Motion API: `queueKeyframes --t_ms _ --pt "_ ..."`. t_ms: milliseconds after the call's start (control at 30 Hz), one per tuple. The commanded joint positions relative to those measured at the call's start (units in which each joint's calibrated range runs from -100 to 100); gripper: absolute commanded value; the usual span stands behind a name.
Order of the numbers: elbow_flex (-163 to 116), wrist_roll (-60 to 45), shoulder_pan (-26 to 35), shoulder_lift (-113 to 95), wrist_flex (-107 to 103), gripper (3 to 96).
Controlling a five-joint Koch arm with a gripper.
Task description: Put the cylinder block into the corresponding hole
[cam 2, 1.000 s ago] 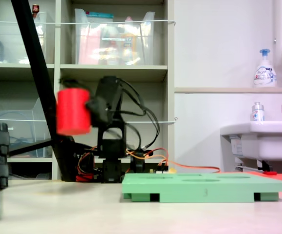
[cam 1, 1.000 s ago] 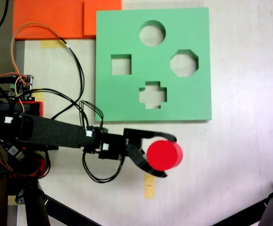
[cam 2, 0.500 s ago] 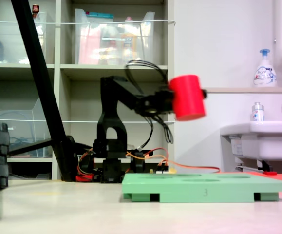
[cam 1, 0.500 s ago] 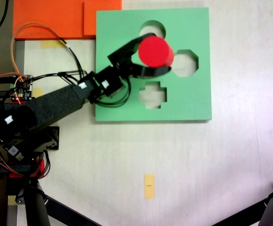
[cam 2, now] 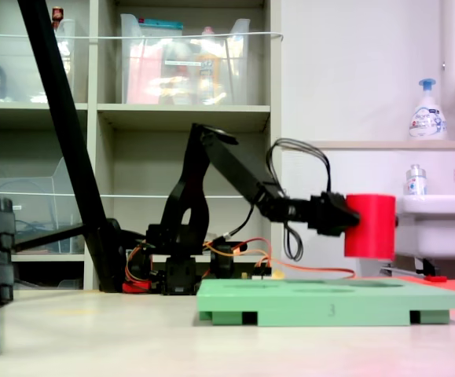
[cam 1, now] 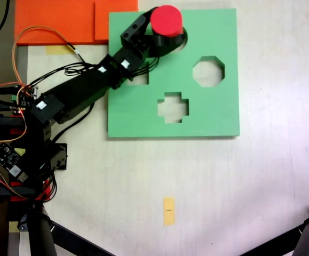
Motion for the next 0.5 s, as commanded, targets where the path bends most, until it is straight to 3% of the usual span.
queueKeyframes --t_ms 33,500 --pt "5.59 -0.44 0.44 2.03 2.54 31.5" --pt "9.97 -0.63 -0.29 11.53 3.4 31.5"
